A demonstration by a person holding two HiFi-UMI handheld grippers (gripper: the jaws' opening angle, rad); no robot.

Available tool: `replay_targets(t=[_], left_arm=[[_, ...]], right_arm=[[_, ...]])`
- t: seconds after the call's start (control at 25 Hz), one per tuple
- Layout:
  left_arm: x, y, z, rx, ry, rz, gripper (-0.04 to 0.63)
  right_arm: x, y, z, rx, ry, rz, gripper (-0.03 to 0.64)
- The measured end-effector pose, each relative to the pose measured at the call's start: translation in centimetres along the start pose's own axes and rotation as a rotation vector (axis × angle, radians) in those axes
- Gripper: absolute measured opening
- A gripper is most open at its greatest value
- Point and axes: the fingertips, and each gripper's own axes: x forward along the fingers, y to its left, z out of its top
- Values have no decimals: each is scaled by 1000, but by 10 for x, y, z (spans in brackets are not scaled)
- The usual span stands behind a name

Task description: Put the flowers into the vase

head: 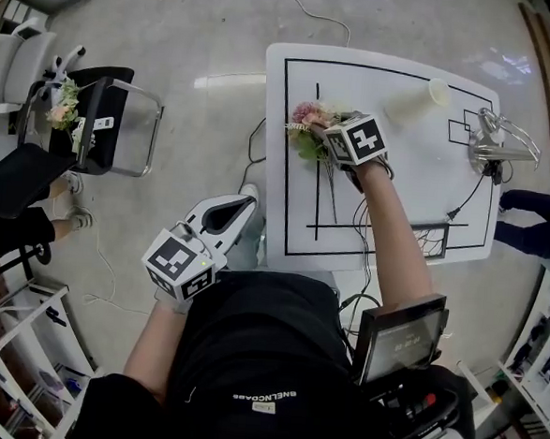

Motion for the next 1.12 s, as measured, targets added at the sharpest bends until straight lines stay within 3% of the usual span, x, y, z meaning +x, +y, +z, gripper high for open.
replay_targets(t=[0.36,0.6,0.88,1.12], left_arm=[[11,-18,2,27,9,-46,5],[20,-34,5,45,11,-75,5],[37,-46,11,68,13,-111,5],[63,-62,22,93,-7,-157,5]], right_arm=[[-84,-25,40,90,-315,-45,97],[-168,-50,79,159,-648,-88,95],[-292,-78,135,78,-990,-215,95],[-378,-98,160,-23,-1145,-392,95]])
